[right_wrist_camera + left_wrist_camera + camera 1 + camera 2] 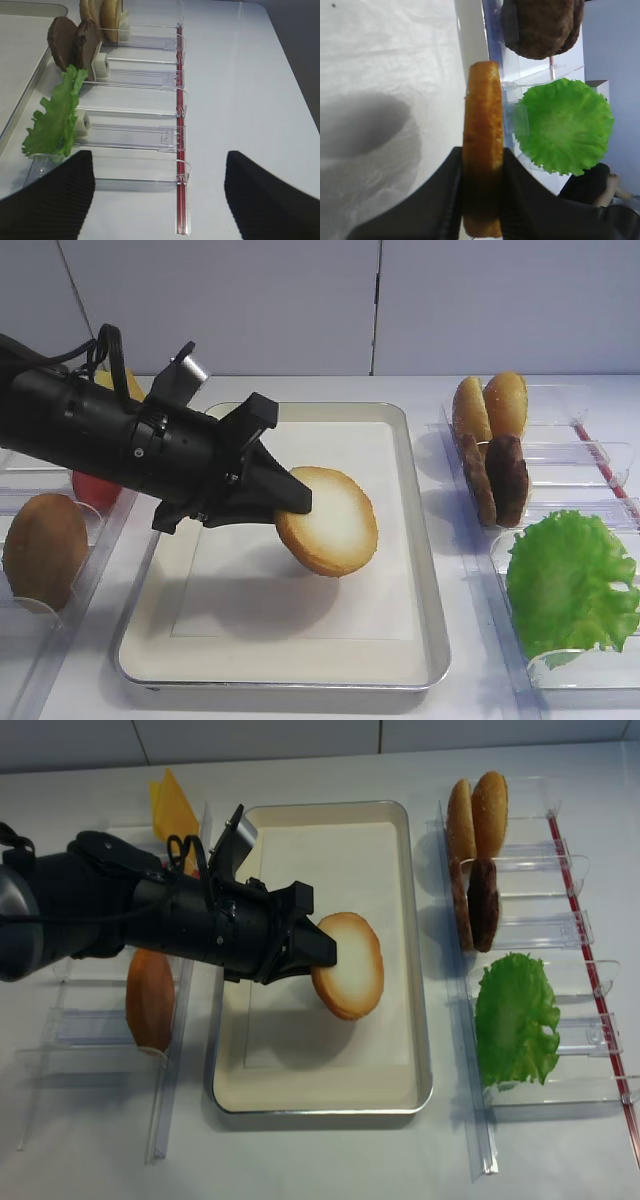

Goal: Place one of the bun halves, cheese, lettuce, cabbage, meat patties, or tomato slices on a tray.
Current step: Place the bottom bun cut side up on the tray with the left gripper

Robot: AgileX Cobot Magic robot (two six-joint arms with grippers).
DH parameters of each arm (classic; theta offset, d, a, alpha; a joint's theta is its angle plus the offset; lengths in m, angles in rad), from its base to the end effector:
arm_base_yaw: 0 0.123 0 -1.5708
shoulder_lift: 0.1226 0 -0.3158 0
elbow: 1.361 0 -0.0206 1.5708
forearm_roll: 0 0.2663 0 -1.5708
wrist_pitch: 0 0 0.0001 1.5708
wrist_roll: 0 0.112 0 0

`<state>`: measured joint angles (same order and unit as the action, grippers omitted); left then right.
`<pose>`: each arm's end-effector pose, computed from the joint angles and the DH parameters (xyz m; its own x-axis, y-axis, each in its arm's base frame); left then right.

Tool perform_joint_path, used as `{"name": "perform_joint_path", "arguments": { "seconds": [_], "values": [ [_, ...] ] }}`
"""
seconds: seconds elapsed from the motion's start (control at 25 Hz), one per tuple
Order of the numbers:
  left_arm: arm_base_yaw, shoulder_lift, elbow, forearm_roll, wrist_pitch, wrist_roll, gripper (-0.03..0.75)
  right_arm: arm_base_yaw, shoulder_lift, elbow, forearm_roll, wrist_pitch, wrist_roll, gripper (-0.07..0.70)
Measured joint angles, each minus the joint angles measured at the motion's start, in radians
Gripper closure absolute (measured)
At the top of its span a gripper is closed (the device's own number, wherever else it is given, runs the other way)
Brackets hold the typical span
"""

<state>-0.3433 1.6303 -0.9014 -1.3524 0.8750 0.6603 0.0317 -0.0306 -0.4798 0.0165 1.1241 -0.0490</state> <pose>0.2817 -0.1899 0.2328 -0.9782 -0.0341 -0.2047 0.1553 0.5338 -0.8312 -0.0092 0.0014 0.2625 -0.4999 -0.0577 -0.8642 -0.0655 0.9974 -0.0287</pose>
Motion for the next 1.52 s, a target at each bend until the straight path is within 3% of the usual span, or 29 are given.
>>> {"name": "perform_joint_path", "arguments": {
  "seconds": [0.28,1.52],
  "values": [
    [0.0,0.009,0.0,0.018,-0.038,0.0,0.549,0.0,0.0,0.0,0.0,0.0,0.0,0.087],
    [0.0,0.094,0.0,-0.026,-0.025,0.036,0.55,0.0,0.0,0.0,0.0,0.0,0.0,0.087]
  ]
}}
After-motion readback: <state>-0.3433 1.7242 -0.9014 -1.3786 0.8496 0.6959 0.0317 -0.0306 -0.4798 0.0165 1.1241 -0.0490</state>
